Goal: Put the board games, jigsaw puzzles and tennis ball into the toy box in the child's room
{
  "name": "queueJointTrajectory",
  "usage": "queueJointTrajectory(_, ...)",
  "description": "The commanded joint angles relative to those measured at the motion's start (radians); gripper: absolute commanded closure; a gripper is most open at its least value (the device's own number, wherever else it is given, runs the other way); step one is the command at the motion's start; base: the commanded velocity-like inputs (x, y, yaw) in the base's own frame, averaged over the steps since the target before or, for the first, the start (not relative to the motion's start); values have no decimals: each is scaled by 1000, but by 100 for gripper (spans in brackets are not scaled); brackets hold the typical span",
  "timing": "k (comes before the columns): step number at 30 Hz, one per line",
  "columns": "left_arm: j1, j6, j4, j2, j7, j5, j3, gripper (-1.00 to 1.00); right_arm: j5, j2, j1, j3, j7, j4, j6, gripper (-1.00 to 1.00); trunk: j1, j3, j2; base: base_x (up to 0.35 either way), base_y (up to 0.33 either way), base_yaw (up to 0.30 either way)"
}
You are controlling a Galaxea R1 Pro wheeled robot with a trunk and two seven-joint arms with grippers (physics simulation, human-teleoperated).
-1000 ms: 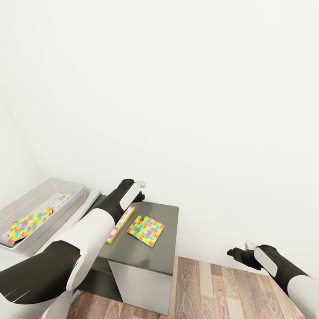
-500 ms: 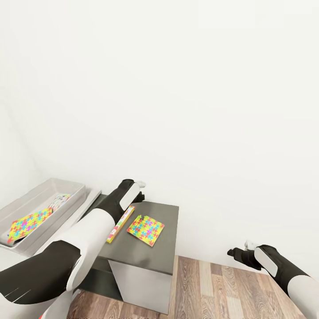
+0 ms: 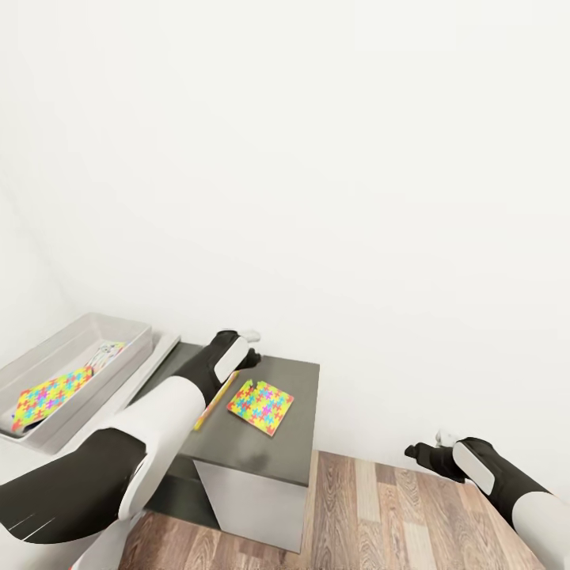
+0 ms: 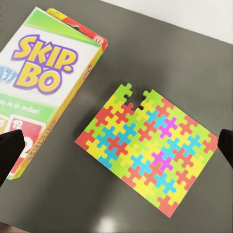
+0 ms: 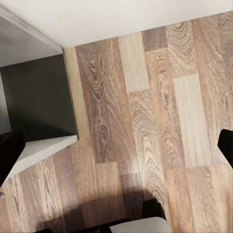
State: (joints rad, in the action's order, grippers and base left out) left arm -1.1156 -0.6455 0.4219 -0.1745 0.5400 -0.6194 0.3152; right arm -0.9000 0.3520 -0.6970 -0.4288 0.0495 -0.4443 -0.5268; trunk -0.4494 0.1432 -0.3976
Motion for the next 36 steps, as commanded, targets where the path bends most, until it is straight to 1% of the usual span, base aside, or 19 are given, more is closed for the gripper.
queueJointTrajectory(1, -1, 8, -5, 0, 7, -6, 4, -100, -8, 1, -1, -7, 5, -2, -2, -100, -1, 4, -2, 0, 0, 0)
queueJointTrajectory(3, -1, 26, -12, 0, 5, -6, 6, -100, -8, 1, -1, -6, 5, -2, -2, -100, -1, 7, -2, 0, 0, 0)
queueJointTrajectory(6, -1, 50, -19, 0, 3, -5, 21, -100, -8, 3, -1, -6, 4, -2, -2, -100, -1, 12, -2, 0, 0, 0)
queueJointTrajectory(10, 5, 65, -20, 0, -1, -5, 62, -100, -8, 9, -1, -2, 3, -2, -2, -100, -1, 19, -2, 0, 0, 0)
queueJointTrajectory(14, 13, 75, -17, 0, -7, -6, 79, -100, -8, 11, -1, 0, 2, -2, -1, -100, -1, 25, -2, 0, 0, 0)
queueJointTrajectory(21, 20, 94, 14, 0, -20, -6, 85, -100, -8, 12, -1, 2, 1, -2, 0, -100, -1, 37, -2, 0, 0, 0)
queueJointTrajectory(36, 20, 97, 25, 0, -26, -6, 81, -100, -7, 4, -1, 1, 1, -2, 1, -100, -1, 61, -2, 0, 0, 0)
